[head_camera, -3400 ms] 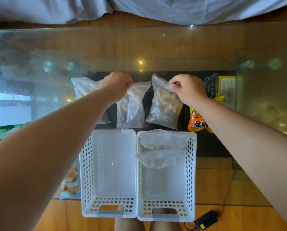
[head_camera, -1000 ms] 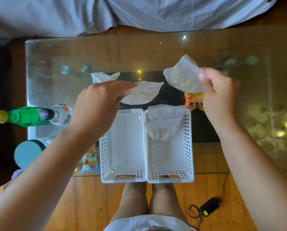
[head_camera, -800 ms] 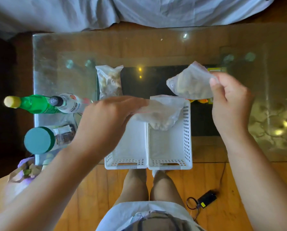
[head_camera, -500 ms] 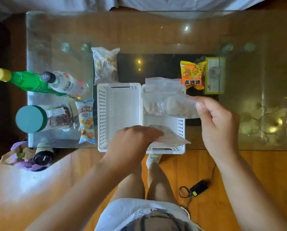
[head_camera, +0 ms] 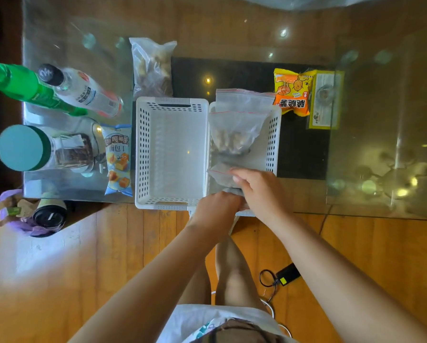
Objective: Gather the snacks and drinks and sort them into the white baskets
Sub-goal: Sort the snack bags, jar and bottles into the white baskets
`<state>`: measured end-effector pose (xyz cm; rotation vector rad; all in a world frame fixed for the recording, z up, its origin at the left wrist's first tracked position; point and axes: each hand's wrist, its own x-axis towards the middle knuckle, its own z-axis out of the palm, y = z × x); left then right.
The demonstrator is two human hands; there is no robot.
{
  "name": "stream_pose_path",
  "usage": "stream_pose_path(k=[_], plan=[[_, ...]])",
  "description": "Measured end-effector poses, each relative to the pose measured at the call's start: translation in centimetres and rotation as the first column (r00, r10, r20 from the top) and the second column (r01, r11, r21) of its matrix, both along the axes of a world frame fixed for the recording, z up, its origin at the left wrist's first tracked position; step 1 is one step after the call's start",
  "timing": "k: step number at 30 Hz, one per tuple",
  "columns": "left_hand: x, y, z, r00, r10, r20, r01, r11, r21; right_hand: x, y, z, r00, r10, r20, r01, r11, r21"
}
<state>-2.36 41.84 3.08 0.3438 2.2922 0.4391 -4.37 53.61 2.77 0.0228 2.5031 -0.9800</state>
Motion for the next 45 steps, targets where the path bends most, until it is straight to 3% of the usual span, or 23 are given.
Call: stream_pose_path(k=[9,12,15,18,21,23,26,30,34,38,42,45], plan=[[-2.9,-1.4,-1.7,0.994,0.085,0.066,-0.083,0.996,-0.024,-4.9,0.5,-2.5,0.984,0.111,0.137,-0.119,0.992,0.053],[-4.1,-2.4,-1.7,0.976,0.209,0.069,-0.207,0.978,-0.029,-4.2,0.7,-1.8,0.997,0.014,-0.071,-0.011,0.999,0.041],[-4.9,-3.5,-1.7,0.943,0.331,0.034,-0.329,0.942,-0.065,-1.5,0.4,-0.5,0.93,-0.077,-0.359,0.104,0.993,0.056],[-5.5,-3.8,-1.9,0.889,0.457,0.029,-0.457,0.89,0.003,1.6,-1.1,-0.3,0.893,0.032,-0.449,0.004,0.997,0.079],[-5.9,-3.4,-2.5,0.874,0.486,-0.004,-0.485,0.872,0.061,2.3,-2.7,-1.9,0.95,0.23,-0.209,-0.176,0.953,0.247],[-5.9,-3.3,-2.8,0.84,0.543,-0.006,-0.54,0.837,0.086,1.7,-3.1,-3.7,0.961,0.266,-0.079,-0.219,0.903,0.37],[-5.5,-3.7,-3.1,0.805,0.593,-0.007,-0.59,0.802,0.099,0.1,-3.2,-5.9,0.963,0.268,0.001,-0.236,0.847,0.477],[-5.0,-5.2,-3.2,0.789,0.613,-0.043,-0.606,0.788,0.105,-1.7,-2.6,-7.4,0.946,0.315,0.079,-0.313,0.817,0.485],[-4.8,-8.1,-3.6,0.71,0.686,-0.161,-0.677,0.727,0.115,-2.4,-2.0,-6.7,0.93,0.364,0.039,-0.339,0.814,0.471],[-5.2,-12.2,-4.5,0.597,0.76,-0.258,-0.777,0.628,0.049,-6.2,-2.4,-6.0,0.949,0.296,-0.107,-0.205,0.84,0.502],[-6.0,-15.2,-6.1,0.558,0.829,-0.034,-0.83,0.556,-0.039,-9.8,-3.1,-6.7,0.969,0.235,-0.074,-0.166,0.845,0.509],[-6.4,-16.4,-6.7,0.587,0.805,0.084,-0.799,0.593,-0.104,-10.5,-3.3,-8.1,0.968,0.252,-0.009,-0.209,0.822,0.529]])
